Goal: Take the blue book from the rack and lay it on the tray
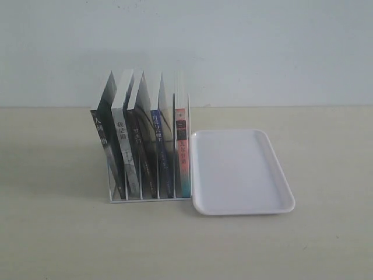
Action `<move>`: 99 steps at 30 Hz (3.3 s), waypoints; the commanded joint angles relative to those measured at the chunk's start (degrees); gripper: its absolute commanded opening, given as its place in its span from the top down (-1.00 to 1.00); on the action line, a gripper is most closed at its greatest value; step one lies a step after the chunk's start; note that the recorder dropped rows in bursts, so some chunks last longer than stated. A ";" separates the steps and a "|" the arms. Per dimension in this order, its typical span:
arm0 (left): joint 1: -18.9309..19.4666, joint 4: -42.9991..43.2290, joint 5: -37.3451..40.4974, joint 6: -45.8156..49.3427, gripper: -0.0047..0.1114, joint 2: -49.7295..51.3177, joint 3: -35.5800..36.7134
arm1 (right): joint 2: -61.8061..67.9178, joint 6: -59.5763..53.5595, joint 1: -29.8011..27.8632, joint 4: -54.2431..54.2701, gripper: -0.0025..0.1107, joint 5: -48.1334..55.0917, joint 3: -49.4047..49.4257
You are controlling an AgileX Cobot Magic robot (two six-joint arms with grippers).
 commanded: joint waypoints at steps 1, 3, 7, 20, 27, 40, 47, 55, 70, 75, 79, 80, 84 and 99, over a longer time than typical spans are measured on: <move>-0.46 0.17 -0.21 0.12 0.81 -0.13 0.22 | -0.23 -4.18 -0.24 -2.22 0.96 -8.53 -0.03; -0.46 0.17 -0.21 0.12 0.81 -0.13 0.22 | -0.23 -4.18 -0.24 -2.22 0.96 -15.26 -0.03; -0.46 0.17 -0.21 0.12 0.81 -0.13 0.22 | -0.23 -3.48 -0.24 -2.11 0.96 -29.63 -0.03; -0.46 0.17 -0.21 0.12 0.81 -0.13 0.22 | 2.44 -4.26 -0.24 12.77 0.96 -49.83 -12.67; -0.46 0.17 -0.21 0.12 0.81 -0.13 0.22 | 22.68 -13.62 -0.24 10.43 0.96 -6.54 -33.24; -0.46 0.17 -0.21 0.12 0.81 -0.13 0.22 | 47.13 -9.04 -0.24 14.99 0.96 -7.01 -36.75; -0.46 0.17 -0.21 0.12 0.81 -0.13 0.22 | 56.81 0.28 -0.24 35.30 0.96 -11.23 -36.75; -0.46 0.17 -0.21 0.12 0.81 -0.13 0.22 | 64.38 -13.51 14.10 42.80 0.96 -3.48 -43.17; -0.46 0.17 -0.21 0.12 0.81 -0.13 0.22 | 67.80 -42.65 46.36 42.82 0.96 -13.71 -66.37; -0.46 0.17 -0.21 0.12 0.81 -0.13 0.22 | 77.66 -41.34 46.50 38.72 0.96 4.06 -73.42; -0.46 0.17 -0.21 0.12 0.81 -0.13 0.22 | 87.27 -35.88 47.04 35.36 0.96 17.80 -81.14; -0.46 0.17 -0.21 0.12 0.81 -0.13 0.22 | 89.04 -33.91 47.48 33.01 0.96 20.03 -82.66; -0.46 0.17 -0.21 0.12 0.81 -0.13 0.22 | 95.87 -12.34 50.69 3.54 0.96 29.02 -89.02; -0.46 0.17 -0.21 0.12 0.81 -0.13 0.22 | 100.46 28.24 43.48 -27.98 0.96 40.75 -105.49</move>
